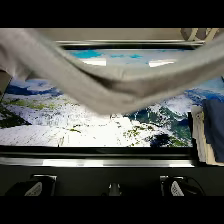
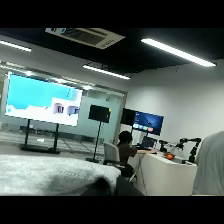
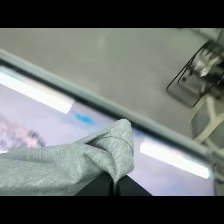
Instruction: Fold the shirts.
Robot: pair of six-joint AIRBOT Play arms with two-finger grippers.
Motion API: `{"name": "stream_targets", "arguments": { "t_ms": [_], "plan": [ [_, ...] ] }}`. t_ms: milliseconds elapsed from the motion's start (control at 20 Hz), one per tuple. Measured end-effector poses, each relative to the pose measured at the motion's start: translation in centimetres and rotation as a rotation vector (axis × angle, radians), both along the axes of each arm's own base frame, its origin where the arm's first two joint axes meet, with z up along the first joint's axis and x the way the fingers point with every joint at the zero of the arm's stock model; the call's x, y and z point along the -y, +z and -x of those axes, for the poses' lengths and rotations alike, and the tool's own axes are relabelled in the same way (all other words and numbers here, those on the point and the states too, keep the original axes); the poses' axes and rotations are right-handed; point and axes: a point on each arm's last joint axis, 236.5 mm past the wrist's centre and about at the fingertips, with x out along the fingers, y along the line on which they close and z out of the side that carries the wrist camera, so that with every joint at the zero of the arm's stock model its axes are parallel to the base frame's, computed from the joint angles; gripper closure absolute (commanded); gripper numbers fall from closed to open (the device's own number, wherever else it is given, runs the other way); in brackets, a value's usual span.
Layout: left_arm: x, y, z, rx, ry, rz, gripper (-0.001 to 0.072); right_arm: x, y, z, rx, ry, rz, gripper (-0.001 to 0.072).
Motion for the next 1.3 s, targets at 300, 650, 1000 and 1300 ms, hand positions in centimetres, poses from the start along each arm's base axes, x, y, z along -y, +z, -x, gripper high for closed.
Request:
{"name": "stream_targets", "arguments": {
  "t_ms": [300,650,1000,1300],
  "plan": [
    [-0.4,-8.7,-9.0,-0.231,0.001,-0.005,0.0682,1.6,-18.3,-2.2,-0.643,0.004,-0.15,0.0698],
    [7.8,-32.9,-23.4,-0.729,-0.166,-0.066,0.068,2.3,-39.4,-3.8,-0.988,-0.119,-0.397,0.0697],
    [15.1,-55.0,-19.6,-1.352,-0.414,-0.204,0.0208,2.0,-46.1,-2.2,-1.076,-0.144,-0.422,0.0696],
    [8.3,-59.8,-7.4,-1.775,-0.457,-0.335,0.0046,2.4,-47.1,-1.4,-1.1,-0.129,-0.37,0.0696]
  ]
}}
